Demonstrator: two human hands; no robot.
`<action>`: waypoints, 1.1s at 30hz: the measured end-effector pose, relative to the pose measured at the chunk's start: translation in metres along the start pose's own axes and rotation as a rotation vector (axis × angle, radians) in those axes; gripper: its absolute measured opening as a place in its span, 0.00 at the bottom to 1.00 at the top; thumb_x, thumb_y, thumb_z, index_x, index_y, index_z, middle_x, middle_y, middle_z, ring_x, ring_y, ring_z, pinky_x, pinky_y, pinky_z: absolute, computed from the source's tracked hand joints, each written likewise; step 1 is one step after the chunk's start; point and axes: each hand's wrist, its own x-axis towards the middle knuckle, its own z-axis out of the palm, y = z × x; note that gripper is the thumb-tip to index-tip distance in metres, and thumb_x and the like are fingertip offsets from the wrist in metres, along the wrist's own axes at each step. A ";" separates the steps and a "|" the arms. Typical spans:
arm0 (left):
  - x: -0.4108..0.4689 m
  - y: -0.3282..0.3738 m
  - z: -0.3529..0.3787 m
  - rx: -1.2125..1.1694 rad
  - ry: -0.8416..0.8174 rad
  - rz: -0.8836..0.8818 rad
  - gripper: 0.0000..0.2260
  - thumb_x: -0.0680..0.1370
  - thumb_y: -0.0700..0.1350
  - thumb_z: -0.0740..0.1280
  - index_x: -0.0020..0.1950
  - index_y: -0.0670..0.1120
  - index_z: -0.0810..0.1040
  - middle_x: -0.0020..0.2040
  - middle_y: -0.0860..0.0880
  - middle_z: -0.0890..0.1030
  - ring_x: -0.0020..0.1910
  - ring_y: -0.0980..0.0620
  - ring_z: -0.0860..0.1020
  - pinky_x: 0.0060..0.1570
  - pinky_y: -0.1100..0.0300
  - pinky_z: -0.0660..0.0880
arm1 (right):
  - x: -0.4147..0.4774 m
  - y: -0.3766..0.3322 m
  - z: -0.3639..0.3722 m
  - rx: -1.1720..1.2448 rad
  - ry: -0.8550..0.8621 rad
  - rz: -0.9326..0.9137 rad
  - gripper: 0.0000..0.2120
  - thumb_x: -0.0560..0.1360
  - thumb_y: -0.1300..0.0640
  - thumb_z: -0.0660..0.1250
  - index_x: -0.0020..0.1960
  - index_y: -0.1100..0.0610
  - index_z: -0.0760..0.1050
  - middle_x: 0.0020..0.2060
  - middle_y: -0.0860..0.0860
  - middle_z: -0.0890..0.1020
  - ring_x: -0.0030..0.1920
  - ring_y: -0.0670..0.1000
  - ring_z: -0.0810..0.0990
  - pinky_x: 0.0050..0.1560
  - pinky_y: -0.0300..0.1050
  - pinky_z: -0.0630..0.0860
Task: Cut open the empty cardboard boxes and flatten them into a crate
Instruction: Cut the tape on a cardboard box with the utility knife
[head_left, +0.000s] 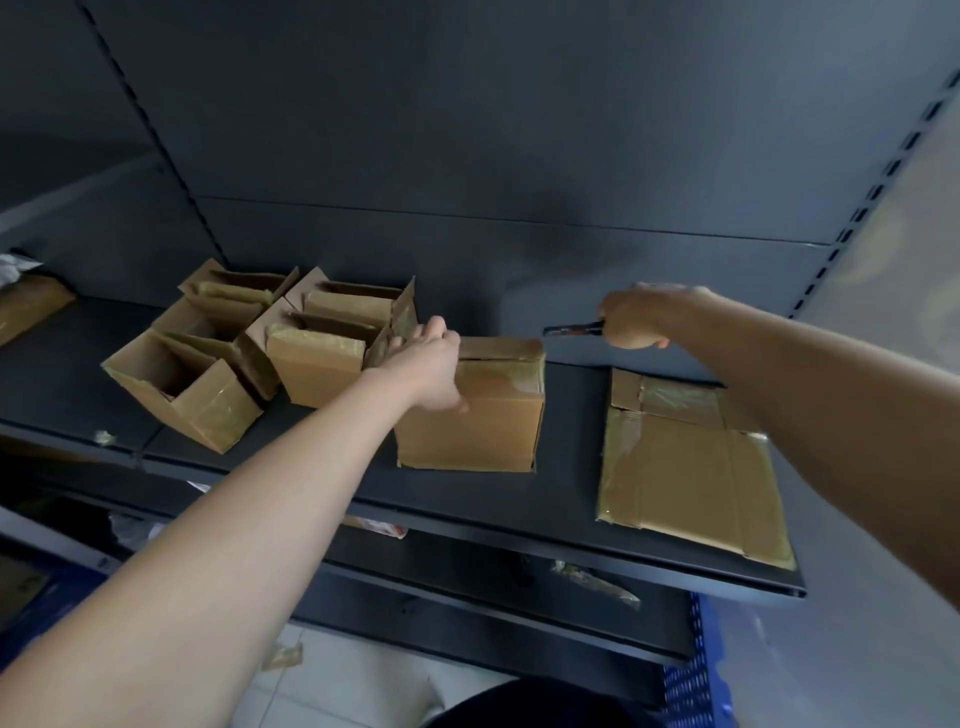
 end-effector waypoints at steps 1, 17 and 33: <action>0.002 0.007 0.001 -0.060 0.013 0.012 0.29 0.70 0.55 0.72 0.66 0.47 0.65 0.64 0.48 0.64 0.66 0.46 0.64 0.61 0.49 0.65 | 0.002 -0.003 0.006 0.157 -0.011 -0.017 0.13 0.79 0.54 0.52 0.57 0.57 0.71 0.43 0.55 0.79 0.33 0.53 0.78 0.34 0.42 0.72; 0.019 0.034 -0.002 -0.117 -0.101 0.000 0.23 0.67 0.47 0.77 0.51 0.50 0.65 0.54 0.51 0.68 0.57 0.49 0.65 0.57 0.46 0.69 | 0.018 -0.022 0.050 0.833 -0.154 -0.038 0.13 0.82 0.54 0.54 0.43 0.58 0.72 0.33 0.56 0.77 0.28 0.54 0.77 0.25 0.40 0.75; 0.033 0.024 0.003 -0.366 -0.190 0.034 0.08 0.76 0.53 0.67 0.40 0.53 0.72 0.48 0.53 0.70 0.56 0.49 0.65 0.61 0.46 0.65 | 0.011 0.015 0.032 0.568 -0.298 -0.193 0.20 0.79 0.48 0.59 0.33 0.59 0.71 0.23 0.54 0.75 0.22 0.53 0.73 0.37 0.45 0.72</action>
